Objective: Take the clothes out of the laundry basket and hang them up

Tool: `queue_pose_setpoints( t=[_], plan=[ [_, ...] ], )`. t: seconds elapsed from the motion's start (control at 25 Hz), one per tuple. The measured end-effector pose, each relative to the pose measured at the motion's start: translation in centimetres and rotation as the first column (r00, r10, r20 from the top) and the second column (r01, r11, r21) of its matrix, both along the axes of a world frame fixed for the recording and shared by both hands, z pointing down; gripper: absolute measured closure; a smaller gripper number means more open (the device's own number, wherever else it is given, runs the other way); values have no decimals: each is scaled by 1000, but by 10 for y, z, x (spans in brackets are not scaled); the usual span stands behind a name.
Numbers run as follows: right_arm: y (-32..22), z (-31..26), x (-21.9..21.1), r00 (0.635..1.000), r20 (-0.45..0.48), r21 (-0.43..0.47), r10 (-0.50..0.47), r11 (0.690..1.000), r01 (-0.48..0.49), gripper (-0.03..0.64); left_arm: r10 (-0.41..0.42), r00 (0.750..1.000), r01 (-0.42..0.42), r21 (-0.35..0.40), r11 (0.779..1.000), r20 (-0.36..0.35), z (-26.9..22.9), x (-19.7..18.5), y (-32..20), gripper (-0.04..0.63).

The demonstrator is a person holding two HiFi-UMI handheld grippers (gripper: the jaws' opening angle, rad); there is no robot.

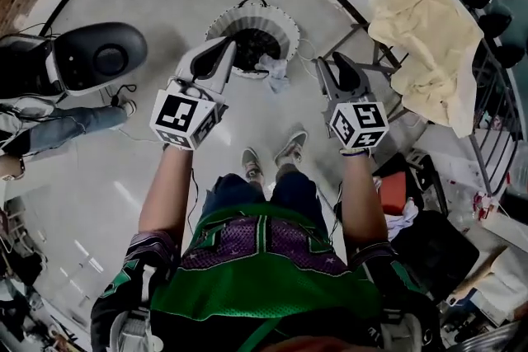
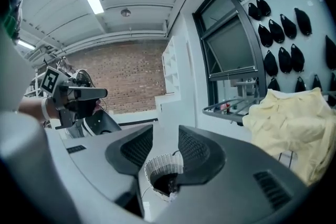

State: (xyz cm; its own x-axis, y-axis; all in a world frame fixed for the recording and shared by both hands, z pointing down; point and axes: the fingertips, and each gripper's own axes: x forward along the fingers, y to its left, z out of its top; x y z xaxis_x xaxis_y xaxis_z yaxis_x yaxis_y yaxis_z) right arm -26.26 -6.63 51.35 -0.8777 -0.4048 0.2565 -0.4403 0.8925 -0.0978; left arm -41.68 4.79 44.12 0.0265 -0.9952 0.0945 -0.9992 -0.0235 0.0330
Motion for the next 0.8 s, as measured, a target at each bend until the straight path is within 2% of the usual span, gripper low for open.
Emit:
queue_pose_setpoints(
  t=[0.32,0.8],
  plan=[
    [14,137,-25,993,-82,-87,-89,993,81,463,-12,1000,11,-53,999,-15,72,-3,-13,574],
    [9,335,-54,975,-178,-148,-136,983,110,463,1,1000,-1,-107,994,-5,201,5,-39,574]
  ],
)
